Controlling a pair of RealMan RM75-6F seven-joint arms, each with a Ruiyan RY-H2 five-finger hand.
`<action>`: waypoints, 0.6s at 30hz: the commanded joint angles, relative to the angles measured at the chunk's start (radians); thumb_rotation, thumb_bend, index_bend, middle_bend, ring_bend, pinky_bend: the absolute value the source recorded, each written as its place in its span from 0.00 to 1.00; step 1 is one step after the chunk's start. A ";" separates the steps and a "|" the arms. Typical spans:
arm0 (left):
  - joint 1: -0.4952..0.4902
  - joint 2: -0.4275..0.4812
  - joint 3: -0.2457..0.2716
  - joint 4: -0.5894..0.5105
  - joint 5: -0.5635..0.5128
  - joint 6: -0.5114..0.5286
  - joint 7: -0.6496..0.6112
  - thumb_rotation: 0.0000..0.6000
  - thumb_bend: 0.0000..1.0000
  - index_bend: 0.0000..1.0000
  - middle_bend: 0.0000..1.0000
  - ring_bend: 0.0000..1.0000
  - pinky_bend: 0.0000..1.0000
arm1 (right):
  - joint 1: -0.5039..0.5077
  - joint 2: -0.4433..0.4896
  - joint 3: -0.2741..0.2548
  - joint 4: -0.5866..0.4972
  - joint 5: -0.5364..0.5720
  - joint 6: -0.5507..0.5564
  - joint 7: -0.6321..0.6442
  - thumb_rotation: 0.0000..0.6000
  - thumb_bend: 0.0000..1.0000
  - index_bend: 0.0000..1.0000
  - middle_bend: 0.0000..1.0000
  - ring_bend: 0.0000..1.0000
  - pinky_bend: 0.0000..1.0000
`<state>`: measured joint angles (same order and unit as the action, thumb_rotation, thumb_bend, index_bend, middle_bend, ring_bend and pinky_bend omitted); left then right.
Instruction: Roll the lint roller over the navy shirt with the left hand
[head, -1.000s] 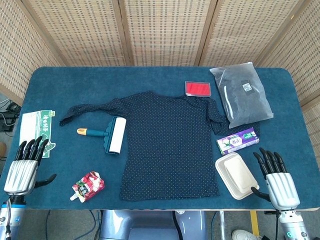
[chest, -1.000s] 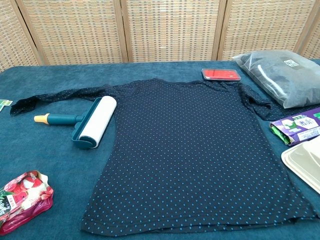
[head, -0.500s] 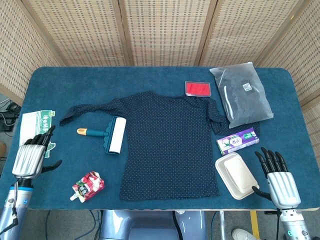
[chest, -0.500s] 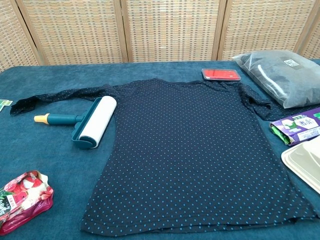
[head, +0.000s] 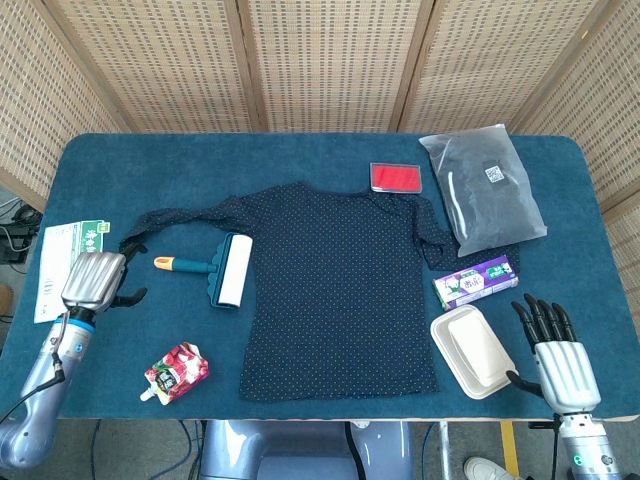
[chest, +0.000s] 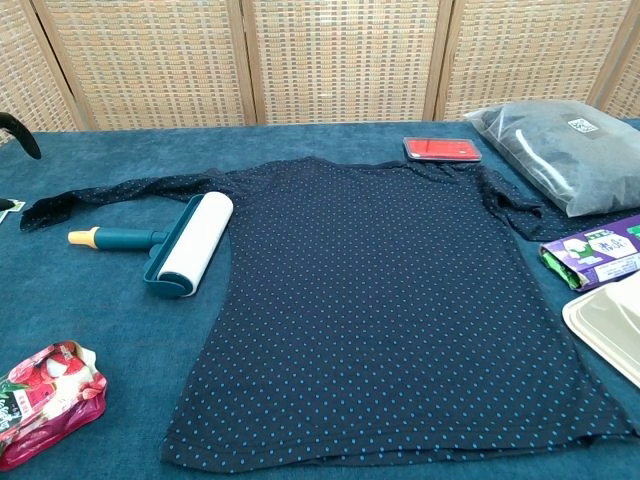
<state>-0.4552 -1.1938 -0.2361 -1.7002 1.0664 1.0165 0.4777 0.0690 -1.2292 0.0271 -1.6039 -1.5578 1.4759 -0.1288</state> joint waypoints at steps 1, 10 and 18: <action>-0.070 -0.020 -0.013 0.061 -0.082 -0.075 0.039 1.00 0.29 0.32 0.89 0.73 0.69 | 0.001 -0.003 0.004 0.006 0.008 -0.003 0.000 1.00 0.13 0.00 0.00 0.00 0.00; -0.228 -0.150 0.023 0.285 -0.216 -0.183 0.157 1.00 0.29 0.34 0.89 0.73 0.69 | 0.002 -0.008 0.021 0.031 0.039 -0.004 0.009 1.00 0.13 0.00 0.00 0.00 0.00; -0.299 -0.247 0.054 0.404 -0.227 -0.210 0.177 1.00 0.23 0.37 0.89 0.73 0.69 | 0.006 -0.015 0.030 0.052 0.062 -0.012 0.013 1.00 0.13 0.00 0.00 0.00 0.00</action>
<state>-0.7433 -1.4280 -0.1903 -1.3088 0.8415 0.8114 0.6482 0.0746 -1.2437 0.0571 -1.5524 -1.4965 1.4647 -0.1162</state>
